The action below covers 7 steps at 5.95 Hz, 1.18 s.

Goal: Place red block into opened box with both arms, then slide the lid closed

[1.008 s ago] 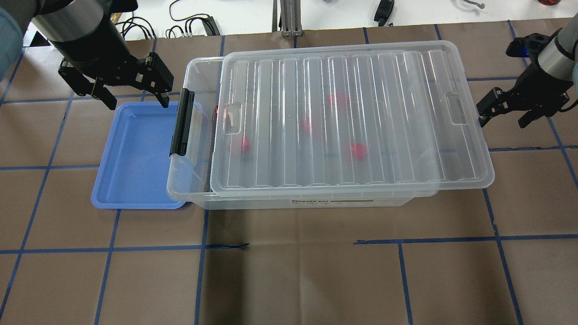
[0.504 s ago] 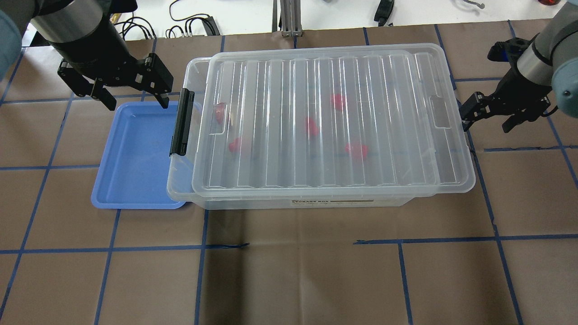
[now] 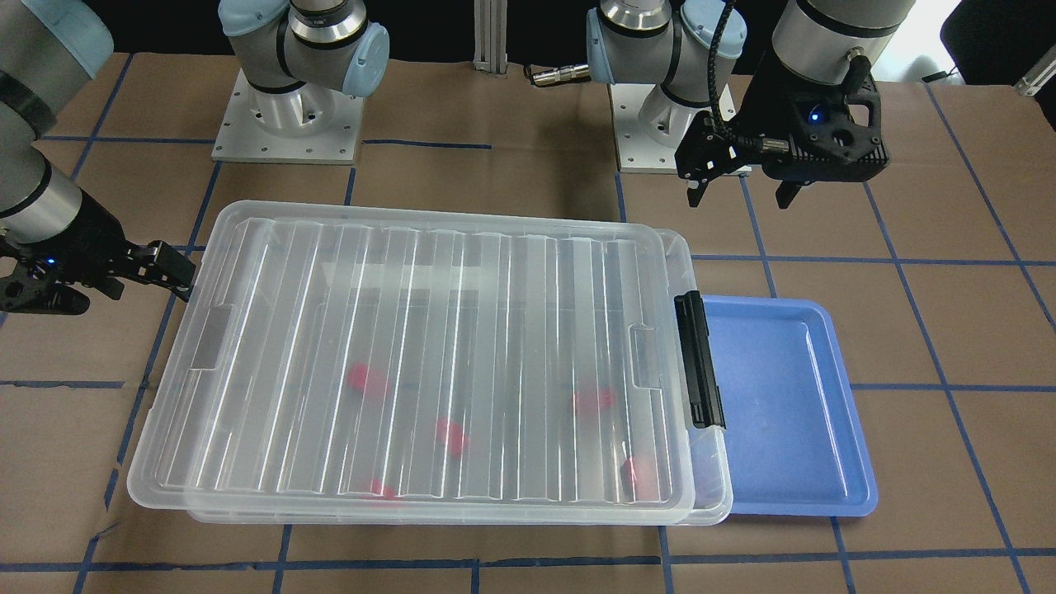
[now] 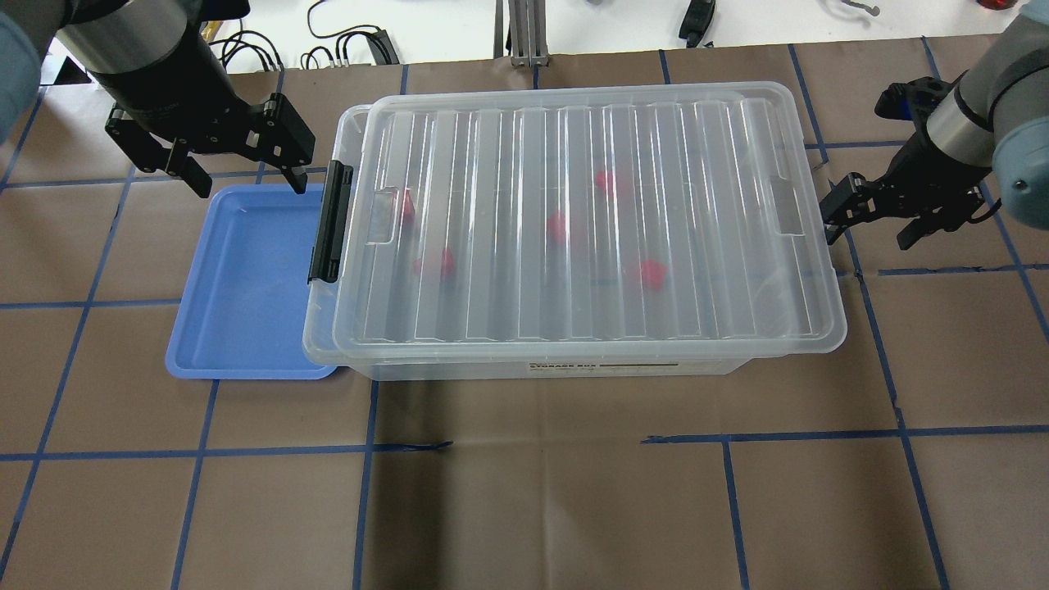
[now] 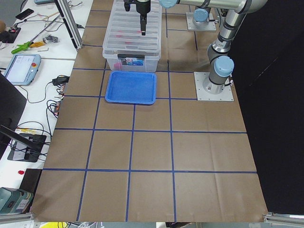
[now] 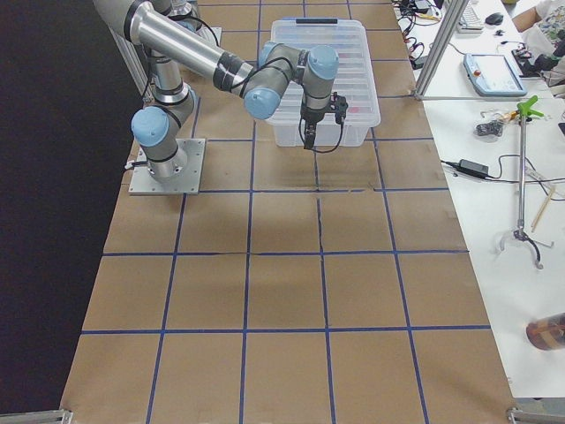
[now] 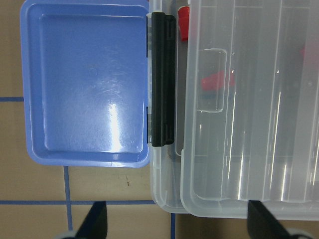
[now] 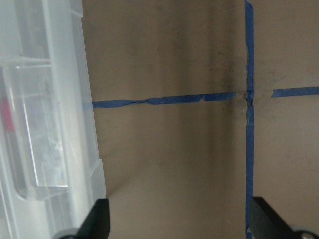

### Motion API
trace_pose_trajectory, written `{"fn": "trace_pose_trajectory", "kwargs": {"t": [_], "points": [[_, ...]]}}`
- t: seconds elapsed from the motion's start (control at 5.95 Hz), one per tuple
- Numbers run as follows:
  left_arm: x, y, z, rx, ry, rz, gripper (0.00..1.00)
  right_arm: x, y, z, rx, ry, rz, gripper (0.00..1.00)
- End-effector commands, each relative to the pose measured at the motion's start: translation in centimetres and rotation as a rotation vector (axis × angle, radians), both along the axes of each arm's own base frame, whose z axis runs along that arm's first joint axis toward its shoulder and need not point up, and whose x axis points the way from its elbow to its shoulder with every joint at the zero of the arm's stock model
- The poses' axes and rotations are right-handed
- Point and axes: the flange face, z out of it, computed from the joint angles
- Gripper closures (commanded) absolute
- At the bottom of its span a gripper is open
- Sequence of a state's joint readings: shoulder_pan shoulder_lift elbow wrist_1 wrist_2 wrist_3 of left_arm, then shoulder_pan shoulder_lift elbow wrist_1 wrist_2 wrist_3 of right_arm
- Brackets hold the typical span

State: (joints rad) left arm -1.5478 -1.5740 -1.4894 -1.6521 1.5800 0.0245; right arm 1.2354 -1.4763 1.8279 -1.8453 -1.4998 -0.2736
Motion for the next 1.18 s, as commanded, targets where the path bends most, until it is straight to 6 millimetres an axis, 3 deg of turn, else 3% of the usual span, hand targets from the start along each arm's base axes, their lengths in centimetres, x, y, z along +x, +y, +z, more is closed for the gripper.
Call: {"fn": "trace_pose_trajectory", "kwargs": {"t": [0.0, 0.34, 0.67, 0.84, 1.01], "points": [[0.0, -0.1, 0.0, 0.000, 0.000, 0.000, 0.02, 1.5, -0.2, -0.1, -0.006, 0.002, 0.029, 0.00], [0.0, -0.1, 0.0, 0.000, 0.000, 0.000, 0.02, 1.2, -1.0, 2.0, -0.039, 0.034, 0.032, 0.00], [0.0, -0.1, 0.0, 0.000, 0.000, 0.000, 0.02, 1.1, -1.1, 9.4, -0.036, 0.078, 0.039, 0.00], [0.1, -0.1, 0.0, 0.000, 0.000, 0.001, 0.02, 2.8, -0.3, 12.5, -0.026, 0.079, 0.038, 0.00], [0.1, -0.1, 0.0, 0.000, 0.000, 0.001, 0.02, 6.6, 0.9, 14.6, -0.012, 0.079, 0.020, 0.00]]}}
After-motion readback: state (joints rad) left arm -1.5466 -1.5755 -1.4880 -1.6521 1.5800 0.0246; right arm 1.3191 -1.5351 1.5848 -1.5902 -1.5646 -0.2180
